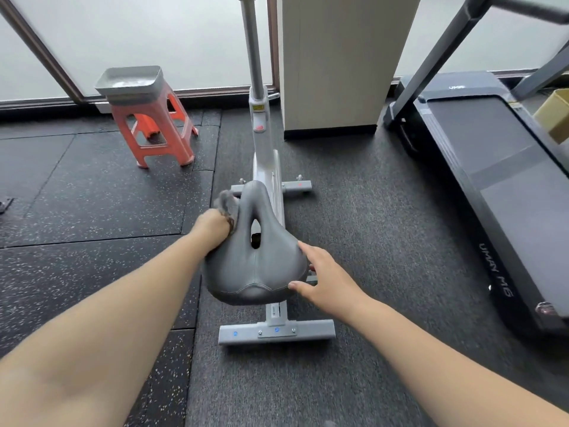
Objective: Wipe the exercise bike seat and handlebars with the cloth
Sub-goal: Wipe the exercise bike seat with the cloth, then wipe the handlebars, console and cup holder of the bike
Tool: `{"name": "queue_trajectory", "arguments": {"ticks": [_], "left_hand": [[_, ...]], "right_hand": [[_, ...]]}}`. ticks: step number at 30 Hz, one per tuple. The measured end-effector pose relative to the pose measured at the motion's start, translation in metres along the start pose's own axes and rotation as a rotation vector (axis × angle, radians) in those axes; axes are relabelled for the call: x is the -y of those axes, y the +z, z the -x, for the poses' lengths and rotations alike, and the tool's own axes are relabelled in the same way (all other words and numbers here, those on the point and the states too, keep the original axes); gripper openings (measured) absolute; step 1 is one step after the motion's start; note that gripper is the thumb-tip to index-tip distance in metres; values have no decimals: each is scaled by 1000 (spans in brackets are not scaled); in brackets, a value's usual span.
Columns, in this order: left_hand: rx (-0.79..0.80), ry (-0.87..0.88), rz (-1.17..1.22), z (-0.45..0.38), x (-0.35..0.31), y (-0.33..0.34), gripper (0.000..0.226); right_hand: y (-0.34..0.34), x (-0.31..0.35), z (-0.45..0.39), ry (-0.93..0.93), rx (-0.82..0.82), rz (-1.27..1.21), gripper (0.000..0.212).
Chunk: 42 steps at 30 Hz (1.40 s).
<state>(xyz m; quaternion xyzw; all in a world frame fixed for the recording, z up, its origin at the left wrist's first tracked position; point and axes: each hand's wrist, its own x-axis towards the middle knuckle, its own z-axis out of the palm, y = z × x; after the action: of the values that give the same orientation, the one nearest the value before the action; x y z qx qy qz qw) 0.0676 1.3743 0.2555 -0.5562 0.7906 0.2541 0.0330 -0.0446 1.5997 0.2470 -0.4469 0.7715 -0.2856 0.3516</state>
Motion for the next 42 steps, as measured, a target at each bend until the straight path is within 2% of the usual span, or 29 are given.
{"name": "queue_trajectory", "arguments": {"ticks": [3,6,7,9,11,15,22,25,27,30,32,35,37,39,42], "left_hand": [[47,55,119,5,2,1,49],[-95,117,110,2,-2,4,55],[-98,168,139,4,-3,5,56],[0,266,134,11,-4,11,70],[61,294,17,15,-4,16,65],[6,302,-40,30,5,17,51],[-266,376,18,86,40,36,43],[-328,381,-6,113,44,46,41],[-334,448,-69,130,41,52,42],[-283,646,-134,144,24,57,44],[-194,619,92,149,0,46,48],[-37,424,658,154,-43,15,57],[7,365,817,152,-70,1,44],[209,279,1086,155,-98,-10,27],[477,135,1354,152,-137,-16,41]], "right_hand": [[3,0,-1,-2,-20,-16,80],[4,-2,-3,0,-32,-25,80],[4,-2,-4,1,-35,-27,80],[5,-3,-4,-1,-39,-31,80],[5,-3,-4,-6,-47,-32,80],[5,-2,-2,-1,-54,-37,78],[5,-5,5,22,-43,-34,75],[0,-4,9,28,-44,-32,73],[-7,-2,12,31,-43,-5,73],[-23,2,19,35,-59,11,72],[-38,3,25,37,-89,6,69],[-64,6,34,31,-158,-36,66],[-84,13,39,18,-197,-109,64],[-103,22,43,5,-205,-226,57],[-133,30,46,-8,-198,-394,34]]}}
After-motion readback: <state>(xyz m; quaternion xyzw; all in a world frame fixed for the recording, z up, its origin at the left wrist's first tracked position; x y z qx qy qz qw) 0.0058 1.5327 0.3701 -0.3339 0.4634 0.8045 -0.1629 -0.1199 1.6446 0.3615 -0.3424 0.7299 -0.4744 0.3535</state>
